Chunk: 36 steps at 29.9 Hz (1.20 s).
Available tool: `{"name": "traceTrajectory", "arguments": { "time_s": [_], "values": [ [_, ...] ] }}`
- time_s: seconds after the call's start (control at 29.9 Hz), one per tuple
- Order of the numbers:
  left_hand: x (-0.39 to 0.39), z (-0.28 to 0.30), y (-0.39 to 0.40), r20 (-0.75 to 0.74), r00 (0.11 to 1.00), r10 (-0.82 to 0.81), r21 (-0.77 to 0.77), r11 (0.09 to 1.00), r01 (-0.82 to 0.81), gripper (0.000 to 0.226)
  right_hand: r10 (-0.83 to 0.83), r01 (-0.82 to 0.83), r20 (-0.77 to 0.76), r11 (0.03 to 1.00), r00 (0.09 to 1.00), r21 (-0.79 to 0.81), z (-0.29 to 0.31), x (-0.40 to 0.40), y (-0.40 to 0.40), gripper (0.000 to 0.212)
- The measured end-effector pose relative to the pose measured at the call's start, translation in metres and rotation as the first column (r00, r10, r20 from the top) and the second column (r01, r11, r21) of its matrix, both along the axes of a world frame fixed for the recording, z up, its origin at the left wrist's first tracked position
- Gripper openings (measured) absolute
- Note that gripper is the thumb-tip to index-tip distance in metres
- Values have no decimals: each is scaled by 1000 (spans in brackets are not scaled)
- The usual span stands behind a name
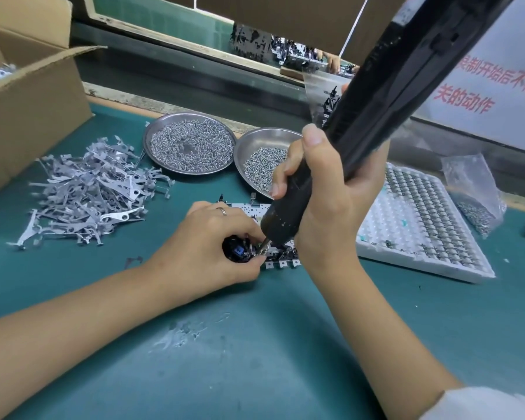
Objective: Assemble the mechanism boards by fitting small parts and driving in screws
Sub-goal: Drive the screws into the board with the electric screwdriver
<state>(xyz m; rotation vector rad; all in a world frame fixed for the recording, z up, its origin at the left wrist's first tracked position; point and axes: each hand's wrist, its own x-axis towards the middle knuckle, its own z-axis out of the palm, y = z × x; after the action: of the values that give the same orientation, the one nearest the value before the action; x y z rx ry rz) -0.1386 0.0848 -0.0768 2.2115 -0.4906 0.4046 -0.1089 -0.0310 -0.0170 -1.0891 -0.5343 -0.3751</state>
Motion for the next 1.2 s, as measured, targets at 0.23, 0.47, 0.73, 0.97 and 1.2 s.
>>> {"name": "traceTrajectory", "arguments": {
  "time_s": [0.23,0.47,0.73,0.97,1.2],
  "values": [
    [0,-1,0,8,1000,0,-1,1000,0,25,0,0,1,1000,1000,-31,0,0,0,22],
    [1,-1,1,9,1000,-2,14,1000,1,18,8,-7,22,999,1000,-41,0,0,0,23],
    [1,-1,1,0,1000,11,22,1000,-11,11,4,-3,19,999,1000,-51,-1,0,1,22],
    [-1,-2,1,-27,999,26,-4,1000,-26,19,-55,55,35,998,998,10,2,7,-12,22],
    [-1,-2,1,-32,999,37,12,999,-36,20,-35,30,-58,996,998,-90,-5,14,-13,19]
  ]
}}
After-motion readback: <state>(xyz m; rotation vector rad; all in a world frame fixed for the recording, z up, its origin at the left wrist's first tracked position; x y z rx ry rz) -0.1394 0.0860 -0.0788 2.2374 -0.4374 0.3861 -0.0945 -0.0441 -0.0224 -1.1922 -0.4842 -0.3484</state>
